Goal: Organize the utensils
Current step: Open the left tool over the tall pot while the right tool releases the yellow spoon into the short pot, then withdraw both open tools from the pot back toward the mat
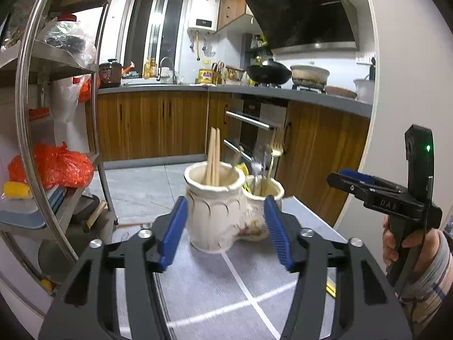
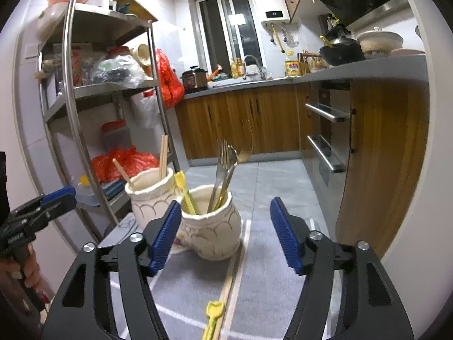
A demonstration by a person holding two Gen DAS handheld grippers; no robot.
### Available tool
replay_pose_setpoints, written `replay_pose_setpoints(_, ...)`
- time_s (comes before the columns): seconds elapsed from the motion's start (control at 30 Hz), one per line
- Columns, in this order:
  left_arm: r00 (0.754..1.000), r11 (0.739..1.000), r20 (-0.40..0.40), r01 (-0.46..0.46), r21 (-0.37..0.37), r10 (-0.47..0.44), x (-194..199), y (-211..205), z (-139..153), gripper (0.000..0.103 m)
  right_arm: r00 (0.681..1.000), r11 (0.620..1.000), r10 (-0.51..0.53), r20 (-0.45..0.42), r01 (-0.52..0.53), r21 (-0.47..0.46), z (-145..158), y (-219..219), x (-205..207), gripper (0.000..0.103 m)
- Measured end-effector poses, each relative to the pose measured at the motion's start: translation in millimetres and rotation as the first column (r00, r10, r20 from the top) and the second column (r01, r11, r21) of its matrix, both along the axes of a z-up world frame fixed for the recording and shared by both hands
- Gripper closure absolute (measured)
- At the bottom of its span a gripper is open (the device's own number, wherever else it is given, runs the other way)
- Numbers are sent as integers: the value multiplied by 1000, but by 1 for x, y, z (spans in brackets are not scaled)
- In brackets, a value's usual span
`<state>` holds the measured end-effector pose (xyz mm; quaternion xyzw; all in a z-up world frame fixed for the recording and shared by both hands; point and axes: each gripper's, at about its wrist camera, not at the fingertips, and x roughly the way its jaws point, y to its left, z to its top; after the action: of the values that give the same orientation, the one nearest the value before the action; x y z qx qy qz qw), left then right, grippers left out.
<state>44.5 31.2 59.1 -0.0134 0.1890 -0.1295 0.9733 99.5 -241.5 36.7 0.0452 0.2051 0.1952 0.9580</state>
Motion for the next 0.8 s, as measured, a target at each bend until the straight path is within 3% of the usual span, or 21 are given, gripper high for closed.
replay_pose_setpoints(0.23,999,999,-37,-1,54,3,-15,-20,-22,16,998,999,2,-60,-5,-45,-21,0,-12,16)
replay_pose_setpoints(0.63,996,998,-83,1,67,5,-19,-23,-58,7,984,965,29,-177,-74,-251,-66,23,-31,15)
replay_pose_setpoints(0.8,994,997,-108,17,80,-8,-17,-25,-72,6,976,951,40,-214,-104,-293,-80,33,-35,15)
